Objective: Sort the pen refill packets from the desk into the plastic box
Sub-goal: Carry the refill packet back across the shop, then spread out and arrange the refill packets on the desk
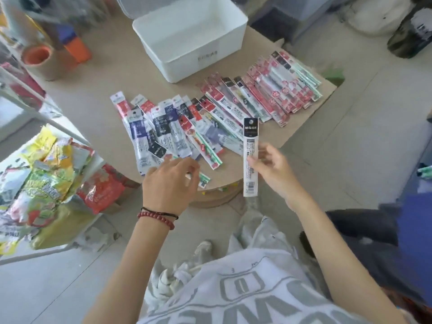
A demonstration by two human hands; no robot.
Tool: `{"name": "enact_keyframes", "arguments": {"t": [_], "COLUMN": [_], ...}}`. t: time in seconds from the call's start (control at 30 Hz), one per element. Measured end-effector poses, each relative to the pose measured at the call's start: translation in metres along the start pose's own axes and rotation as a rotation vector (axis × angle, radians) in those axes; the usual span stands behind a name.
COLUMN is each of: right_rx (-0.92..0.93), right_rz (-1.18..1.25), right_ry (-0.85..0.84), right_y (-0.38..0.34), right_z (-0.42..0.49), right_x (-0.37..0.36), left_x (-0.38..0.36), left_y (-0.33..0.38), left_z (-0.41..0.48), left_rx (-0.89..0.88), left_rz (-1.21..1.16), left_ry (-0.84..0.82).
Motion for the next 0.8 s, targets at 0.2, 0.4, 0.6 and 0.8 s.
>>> {"name": "enact_keyframes", "arguments": {"t": [0.2,0.4,0.6,0.8], "right_rx": [0.098,0.120,0.118,0.143], "right_rz": [-0.110,-0.216,-0.262,-0.371], "right_ry": [-0.234,-0.370,-0.462,-0.452], "right_y": [-0.044,-0.052,-0.059,-0.058], "right_z": [0.088,0.142,0.171,0.185], "right_x": [0.031,0.055,0.040,0.018], "left_x": [-0.006,-0.022,-0.029,-0.030], "left_y": [0.017,0.043,0.037,0.023], "left_z": [0.047,0.063,0.065,0.078], "left_rx": [0.310,0.513,0.614,0.597], "left_rz": [0.019,0.016,-0.005,-0.007], "left_ry": [0.037,0.044,0.075,0.081]}}
Point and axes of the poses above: each hand's wrist, its own z-axis towards the middle knuckle, its own x-axis out of the back of the hand, y = z × x, the point moved 10 cm from there along z, towards the middle knuckle, and after that the axes turned 1 degree about z, right-handed, at the moved point
